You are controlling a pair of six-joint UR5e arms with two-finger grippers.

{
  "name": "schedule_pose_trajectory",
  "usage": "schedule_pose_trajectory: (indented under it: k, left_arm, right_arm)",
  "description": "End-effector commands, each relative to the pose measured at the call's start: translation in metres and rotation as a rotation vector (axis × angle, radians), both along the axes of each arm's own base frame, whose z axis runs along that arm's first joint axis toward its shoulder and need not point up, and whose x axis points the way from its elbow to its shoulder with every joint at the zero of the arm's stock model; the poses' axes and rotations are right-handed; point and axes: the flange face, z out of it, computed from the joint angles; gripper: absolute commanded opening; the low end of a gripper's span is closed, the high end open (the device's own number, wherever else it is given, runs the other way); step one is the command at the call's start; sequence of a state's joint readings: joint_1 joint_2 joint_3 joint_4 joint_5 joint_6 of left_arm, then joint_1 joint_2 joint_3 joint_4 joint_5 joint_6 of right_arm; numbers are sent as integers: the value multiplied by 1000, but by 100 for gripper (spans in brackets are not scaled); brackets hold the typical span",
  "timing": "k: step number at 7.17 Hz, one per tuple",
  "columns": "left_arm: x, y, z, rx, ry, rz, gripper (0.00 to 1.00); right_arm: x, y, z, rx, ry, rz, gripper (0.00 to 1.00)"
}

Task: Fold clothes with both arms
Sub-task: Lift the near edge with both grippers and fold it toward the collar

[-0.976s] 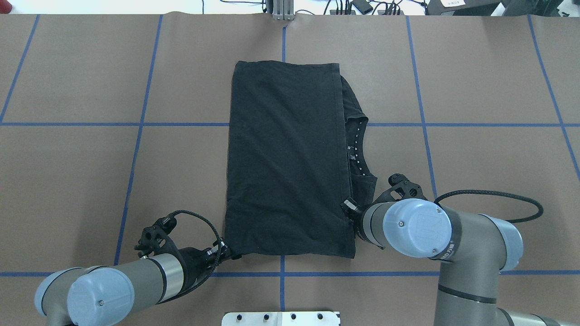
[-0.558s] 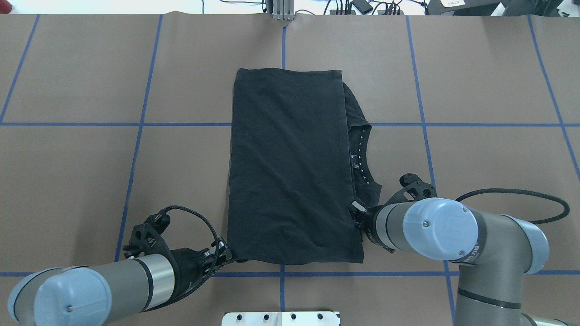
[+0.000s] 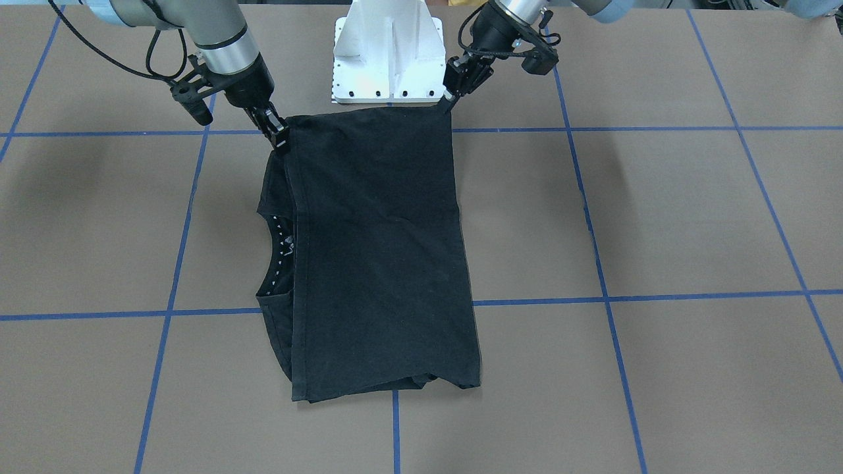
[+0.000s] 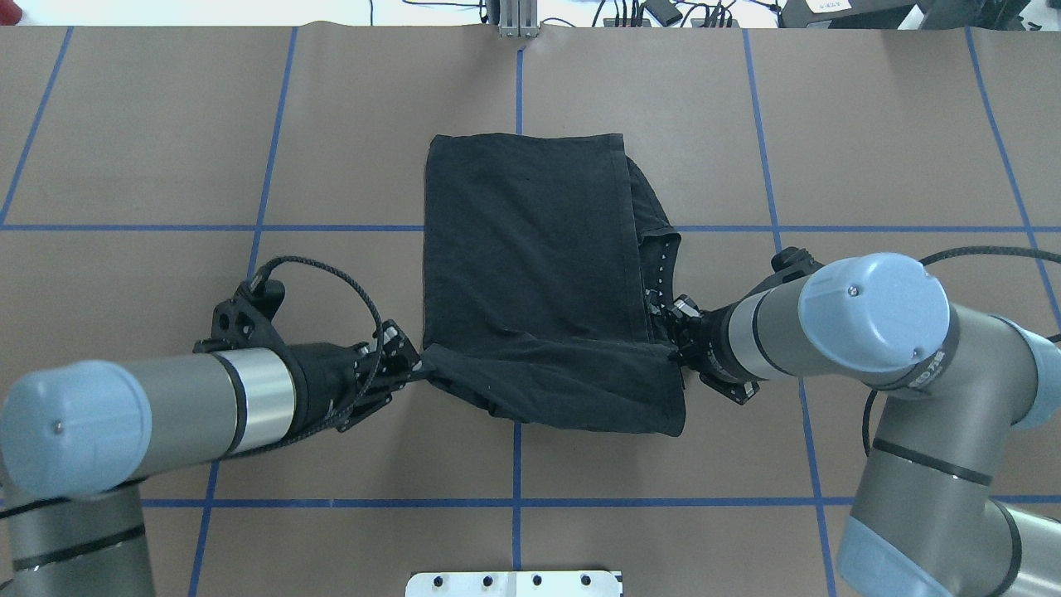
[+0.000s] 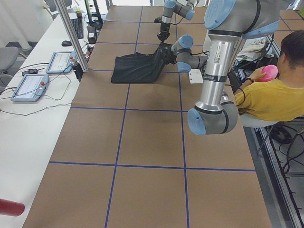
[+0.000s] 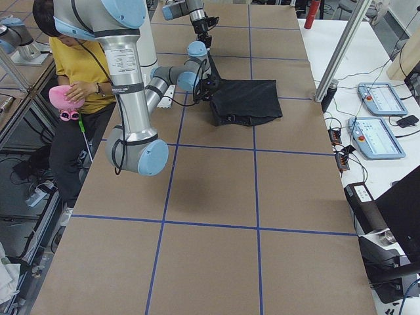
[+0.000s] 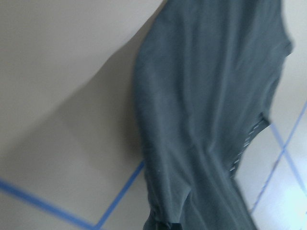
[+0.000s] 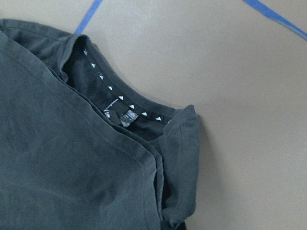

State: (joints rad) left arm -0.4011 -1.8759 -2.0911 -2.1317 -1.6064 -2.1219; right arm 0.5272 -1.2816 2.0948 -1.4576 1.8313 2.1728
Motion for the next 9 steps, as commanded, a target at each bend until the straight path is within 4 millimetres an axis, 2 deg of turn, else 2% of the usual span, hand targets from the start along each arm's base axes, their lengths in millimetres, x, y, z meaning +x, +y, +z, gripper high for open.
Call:
schedule_pose_trajectory:
  k: [1, 2, 3, 4, 5, 6, 7, 8, 9]
  left_arm:
    - [5, -116, 1, 38, -82, -82, 0]
    - [12, -166, 7, 42, -131, -128, 0]
    - [30, -224, 9, 55, -199, -158, 0]
    - [29, -278, 27, 84, -217, -198, 0]
    - [42, -327, 66, 113, -272, -212, 30]
    - [43, -364, 95, 199, -313, -222, 99]
    - [29, -374, 99, 212, -317, -238, 100]
    - [27, -373, 100, 214, -315, -240, 100]
    - [27, -373, 100, 216, -314, -238, 100]
  right_arm:
    - [7, -105, -16, -21, -8, 19, 0]
    - [7, -152, -8, -3, 29, 14, 0]
    - [-16, -204, -14, 21, 75, -2, 0]
    - [-49, -255, -18, 13, 131, -26, 0]
    - [-65, -302, 0, 57, 186, -76, 0]
    - [-64, -343, 20, 168, 182, -111, 99]
    - [-65, -351, 30, 196, 189, -130, 100]
    - [-57, -362, 11, 212, 183, -117, 100]
    - [-43, -374, 10, 219, 187, -113, 100]
